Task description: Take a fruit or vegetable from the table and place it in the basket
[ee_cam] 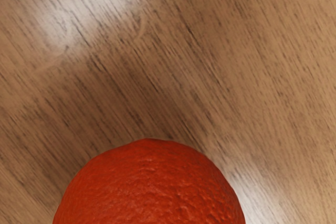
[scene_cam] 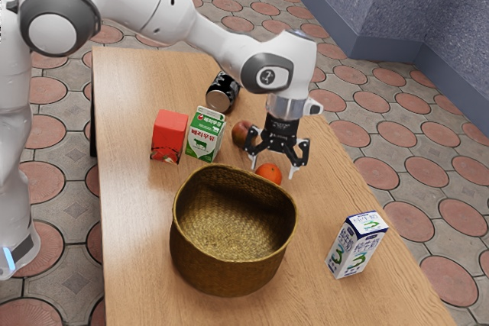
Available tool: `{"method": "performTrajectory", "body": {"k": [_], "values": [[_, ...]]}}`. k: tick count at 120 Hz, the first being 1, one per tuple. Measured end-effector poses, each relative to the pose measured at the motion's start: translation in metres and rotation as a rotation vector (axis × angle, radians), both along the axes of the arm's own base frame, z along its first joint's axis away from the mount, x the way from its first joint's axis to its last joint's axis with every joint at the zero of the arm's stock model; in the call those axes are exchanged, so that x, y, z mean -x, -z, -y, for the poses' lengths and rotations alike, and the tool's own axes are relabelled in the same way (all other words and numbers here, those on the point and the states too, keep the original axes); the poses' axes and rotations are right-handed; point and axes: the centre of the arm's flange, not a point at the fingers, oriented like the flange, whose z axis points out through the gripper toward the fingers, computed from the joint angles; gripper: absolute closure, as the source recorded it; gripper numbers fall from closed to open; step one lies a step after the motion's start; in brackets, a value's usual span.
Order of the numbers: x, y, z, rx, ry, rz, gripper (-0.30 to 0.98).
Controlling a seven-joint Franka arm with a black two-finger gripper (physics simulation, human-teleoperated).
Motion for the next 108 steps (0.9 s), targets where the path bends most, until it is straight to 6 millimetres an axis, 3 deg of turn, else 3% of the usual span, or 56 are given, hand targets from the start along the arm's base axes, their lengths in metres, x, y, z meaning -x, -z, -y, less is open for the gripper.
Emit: {"method": "performTrajectory", "body": {"k": [64, 85, 108], "values": [[0.002, 0.022, 0.0, 0.03, -0.008, -0.032, 0.0], [0.003, 0.019, -0.001, 0.033, -0.011, -0.027, 0.29], [0.003, 0.017, -0.002, 0.032, -0.017, -0.024, 0.33]]}}
